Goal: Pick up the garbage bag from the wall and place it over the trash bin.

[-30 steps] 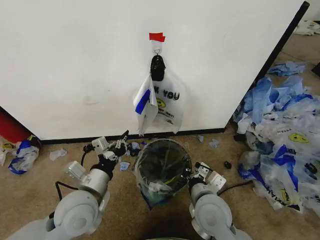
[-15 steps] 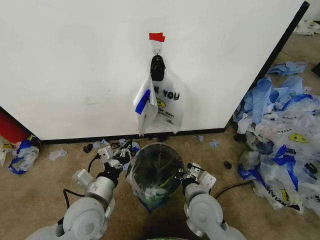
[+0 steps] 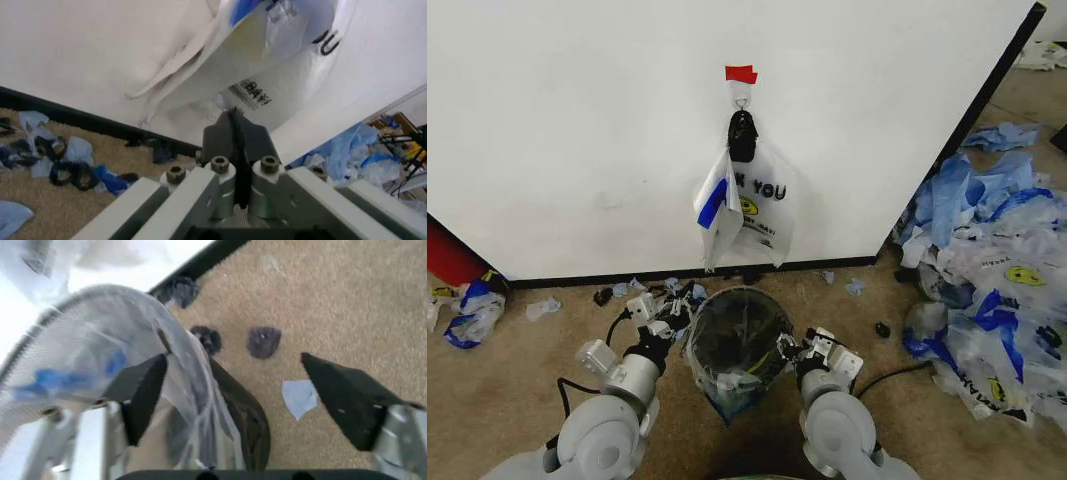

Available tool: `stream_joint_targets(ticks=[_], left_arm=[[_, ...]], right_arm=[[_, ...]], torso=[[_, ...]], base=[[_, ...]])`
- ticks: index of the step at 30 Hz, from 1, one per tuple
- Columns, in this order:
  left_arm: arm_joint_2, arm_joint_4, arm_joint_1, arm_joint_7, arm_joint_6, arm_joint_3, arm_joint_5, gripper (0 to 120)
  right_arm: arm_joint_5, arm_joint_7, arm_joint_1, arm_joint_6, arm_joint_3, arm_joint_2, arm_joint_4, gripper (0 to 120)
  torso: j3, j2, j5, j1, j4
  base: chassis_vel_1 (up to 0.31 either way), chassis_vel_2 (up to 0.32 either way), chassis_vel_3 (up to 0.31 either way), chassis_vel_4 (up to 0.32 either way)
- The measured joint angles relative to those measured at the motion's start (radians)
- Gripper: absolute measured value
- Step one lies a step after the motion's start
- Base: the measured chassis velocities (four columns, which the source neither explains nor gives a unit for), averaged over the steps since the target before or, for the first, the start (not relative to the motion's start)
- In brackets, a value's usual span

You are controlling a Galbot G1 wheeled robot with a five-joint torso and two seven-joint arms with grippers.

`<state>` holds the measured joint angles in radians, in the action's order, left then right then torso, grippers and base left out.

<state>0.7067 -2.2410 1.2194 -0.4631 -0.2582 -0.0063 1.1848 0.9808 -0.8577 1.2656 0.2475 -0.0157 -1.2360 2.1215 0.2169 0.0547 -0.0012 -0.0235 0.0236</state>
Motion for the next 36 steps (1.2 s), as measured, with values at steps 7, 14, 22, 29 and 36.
stream_joint_targets(ticks=[7, 14, 22, 29, 36], left_arm=[[0.013, -0.016, 0.005, 0.000, -0.001, -0.024, -0.035, 0], [0.103, 0.000, 0.056, 0.104, -0.046, -0.160, -0.255, 0], [0.232, 0.094, 0.056, 0.215, -0.108, -0.230, -0.473, 27], [0.364, 0.171, 0.023, 0.199, -0.140, -0.231, -0.646, 54], [0.489, 0.230, 0.067, 0.202, -0.190, -0.243, -0.802, 79]], right_arm=[[-0.019, 0.057, 0.036, -0.032, -0.018, 0.031, 0.095, 99], [-0.486, 0.393, 0.080, -0.396, -0.113, 0.073, 0.090, 100], [-0.630, 0.480, 0.130, -0.520, -0.453, 0.141, 0.117, 100], [-0.787, 0.539, 0.275, -0.671, -0.606, 0.112, 0.103, 100], [-0.937, 0.569, 0.379, -0.843, -0.608, -0.026, 0.005, 100]], torso=[[0.000, 0.000, 0.0002, 0.000, 0.0000], [0.000, 0.000, 0.0001, 0.000, -0.0002], [0.000, 0.000, 0.0000, 0.000, 0.0000], [0.000, 0.000, 0.0003, 0.000, 0.0003], [0.000, 0.000, 0.0001, 0.000, 0.0000]], base=[[0.000, 0.000, 0.000, 0.000], [0.000, 0.000, 0.000, 0.000], [0.000, 0.000, 0.000, 0.000], [0.000, 0.000, 0.000, 0.000], [0.000, 0.000, 0.000, 0.000]])
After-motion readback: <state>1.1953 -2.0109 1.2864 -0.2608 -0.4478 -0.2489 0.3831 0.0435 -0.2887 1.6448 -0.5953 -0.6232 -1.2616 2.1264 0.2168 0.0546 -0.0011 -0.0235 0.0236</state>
